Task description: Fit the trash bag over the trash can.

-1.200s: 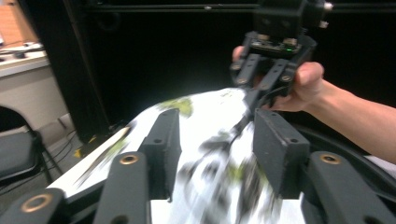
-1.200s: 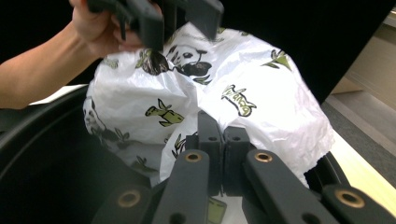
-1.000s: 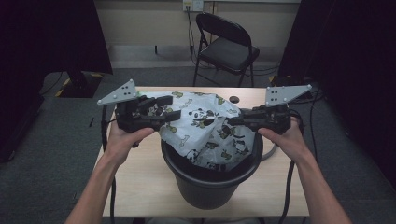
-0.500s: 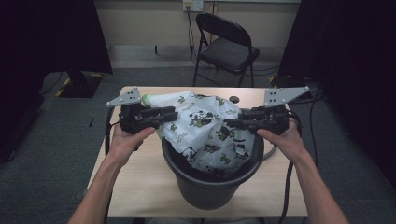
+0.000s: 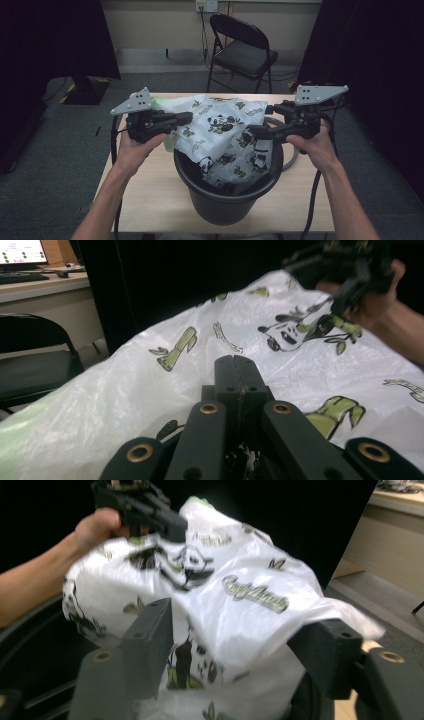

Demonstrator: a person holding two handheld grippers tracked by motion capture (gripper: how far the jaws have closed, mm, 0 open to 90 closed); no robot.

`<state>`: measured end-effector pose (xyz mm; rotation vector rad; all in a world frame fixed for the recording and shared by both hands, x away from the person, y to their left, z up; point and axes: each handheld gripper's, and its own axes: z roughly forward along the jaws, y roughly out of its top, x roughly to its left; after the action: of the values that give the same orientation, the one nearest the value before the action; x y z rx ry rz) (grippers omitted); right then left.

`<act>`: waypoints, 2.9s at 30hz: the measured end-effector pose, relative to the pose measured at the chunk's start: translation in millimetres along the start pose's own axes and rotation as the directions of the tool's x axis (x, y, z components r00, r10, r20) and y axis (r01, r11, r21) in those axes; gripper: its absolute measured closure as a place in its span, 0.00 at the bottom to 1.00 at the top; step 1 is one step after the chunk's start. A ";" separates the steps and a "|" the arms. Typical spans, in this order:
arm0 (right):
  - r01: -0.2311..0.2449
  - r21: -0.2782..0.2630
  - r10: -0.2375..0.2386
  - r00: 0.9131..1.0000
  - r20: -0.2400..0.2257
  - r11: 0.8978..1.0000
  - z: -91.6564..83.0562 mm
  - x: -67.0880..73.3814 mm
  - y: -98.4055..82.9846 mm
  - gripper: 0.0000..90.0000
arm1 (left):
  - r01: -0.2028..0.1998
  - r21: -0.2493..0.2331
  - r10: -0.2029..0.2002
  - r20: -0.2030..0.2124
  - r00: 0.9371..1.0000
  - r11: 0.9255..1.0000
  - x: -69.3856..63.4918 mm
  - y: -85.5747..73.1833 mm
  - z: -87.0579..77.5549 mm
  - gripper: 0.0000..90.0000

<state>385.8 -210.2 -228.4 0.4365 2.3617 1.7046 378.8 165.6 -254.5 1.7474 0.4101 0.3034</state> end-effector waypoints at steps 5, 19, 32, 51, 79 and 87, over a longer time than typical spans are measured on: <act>-0.005 -0.041 0.007 0.999 0.039 0.999 -11.6 0.4 9.5 0.33 | -0.051 0.045 0.050 0.029 0.998 0.998 -10.9 4.1 13.2 1.00; 0.010 -0.005 -0.010 1.000 -0.006 1.000 13.4 5.1 26.5 0.33 | -0.168 0.056 0.159 0.145 0.977 0.984 -45.2 28.0 32.9 1.00; 0.085 0.065 -0.076 0.989 -0.128 0.994 33.6 12.7 17.3 1.00 | -0.124 -0.025 0.126 0.167 0.978 0.992 -42.1 23.5 25.6 0.99; 0.120 0.082 -0.105 0.980 -0.168 0.989 14.7 18.5 0.3 1.00 | 0.095 -0.078 -0.103 -0.108 0.989 0.992 -6.9 6.5 14.0 0.28; 0.155 0.142 -0.136 0.981 -0.138 0.978 59.5 28.0 32.5 0.97 | -0.004 -0.197 0.005 0.005 1.000 0.980 -16.8 26.2 12.5 1.00; 0.143 0.136 -0.115 0.974 -0.197 0.980 54.8 28.6 23.6 0.63 | -0.069 -0.140 0.074 0.032 0.997 0.988 -26.7 12.5 14.1 1.00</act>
<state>379.7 -144.5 -223.0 0.1432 2.5991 1.5803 362.0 139.3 -244.8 1.6310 0.2928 0.3420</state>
